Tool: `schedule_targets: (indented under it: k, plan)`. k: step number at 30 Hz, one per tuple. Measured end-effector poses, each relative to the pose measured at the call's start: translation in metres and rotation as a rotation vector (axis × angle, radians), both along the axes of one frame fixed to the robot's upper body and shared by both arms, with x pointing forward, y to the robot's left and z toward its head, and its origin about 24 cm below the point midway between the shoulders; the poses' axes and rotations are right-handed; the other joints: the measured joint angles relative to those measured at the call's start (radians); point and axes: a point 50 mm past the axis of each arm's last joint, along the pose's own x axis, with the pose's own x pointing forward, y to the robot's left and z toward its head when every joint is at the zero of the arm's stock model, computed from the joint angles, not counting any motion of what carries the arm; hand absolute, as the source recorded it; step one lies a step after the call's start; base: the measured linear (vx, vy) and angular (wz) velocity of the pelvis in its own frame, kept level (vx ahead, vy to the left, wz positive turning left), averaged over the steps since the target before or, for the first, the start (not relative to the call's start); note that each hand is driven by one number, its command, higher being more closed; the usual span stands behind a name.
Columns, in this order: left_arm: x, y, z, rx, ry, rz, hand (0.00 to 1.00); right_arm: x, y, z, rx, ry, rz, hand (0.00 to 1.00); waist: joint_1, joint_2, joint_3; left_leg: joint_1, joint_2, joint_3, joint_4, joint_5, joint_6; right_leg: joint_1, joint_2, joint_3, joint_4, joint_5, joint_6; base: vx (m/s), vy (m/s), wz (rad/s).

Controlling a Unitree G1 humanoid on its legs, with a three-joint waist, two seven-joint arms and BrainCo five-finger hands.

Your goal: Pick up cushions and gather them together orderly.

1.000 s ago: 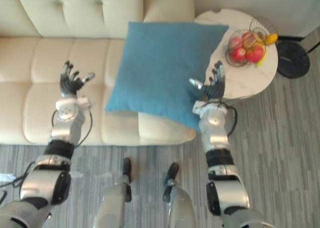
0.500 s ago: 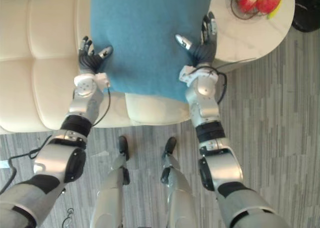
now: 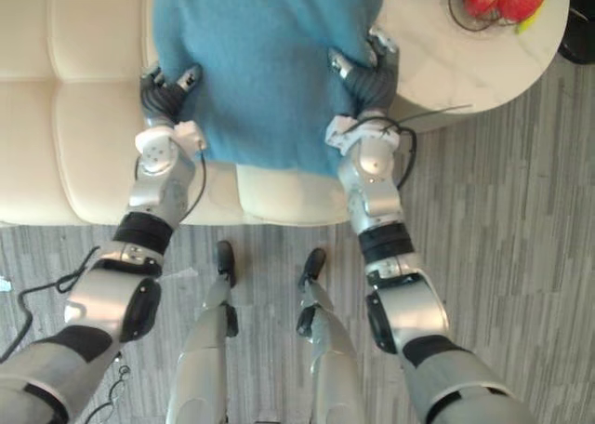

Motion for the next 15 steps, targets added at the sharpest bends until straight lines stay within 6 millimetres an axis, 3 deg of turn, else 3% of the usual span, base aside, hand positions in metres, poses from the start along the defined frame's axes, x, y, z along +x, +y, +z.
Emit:
schedule_targets:
  k: [1,6,8,12,15]
  plan:
    - [-0.007,-0.003,-0.005,-0.008,-0.021,-0.016,1.00,-0.004,-0.001,-0.021,-0.014,0.052,0.002,1.00,0.003,0.000,0.000,0.032,-0.001,-0.006,-0.003,-0.002,-0.003,0.024,-0.005,-0.003,0.031,-0.026,0.000,0.10,-0.036,0.24]
    - [-0.031,-0.007,-0.021,-0.048,-0.065,-0.034,1.00,-0.024,0.005,-0.062,-0.039,0.145,0.041,1.00,0.019,0.000,0.000,0.109,-0.001,0.010,-0.003,-0.008,-0.010,0.078,-0.015,0.005,0.083,-0.072,0.002,0.08,-0.030,0.07]
    - [-0.053,-0.007,-0.038,-0.110,-0.074,-0.054,1.00,-0.046,0.009,-0.081,-0.042,0.164,0.062,1.00,0.025,0.000,0.000,0.185,-0.004,0.014,-0.009,-0.021,-0.022,0.140,-0.017,0.007,0.108,-0.102,0.004,0.07,-0.025,0.01]
    - [-0.087,-0.007,-0.061,-0.210,-0.091,-0.058,1.00,-0.074,0.014,-0.089,-0.015,0.124,0.066,1.00,0.026,0.001,-0.011,0.279,-0.008,0.020,-0.028,-0.037,-0.027,0.208,-0.027,0.007,0.149,-0.147,0.005,0.04,-0.024,0.04]
    - [-0.117,-0.005,-0.081,-0.266,-0.079,-0.050,1.00,-0.097,0.019,-0.092,-0.021,0.091,0.085,1.00,0.029,0.004,-0.068,0.310,-0.013,0.032,-0.028,-0.050,-0.026,0.230,-0.034,0.015,0.163,-0.163,0.010,0.03,0.001,-0.02]
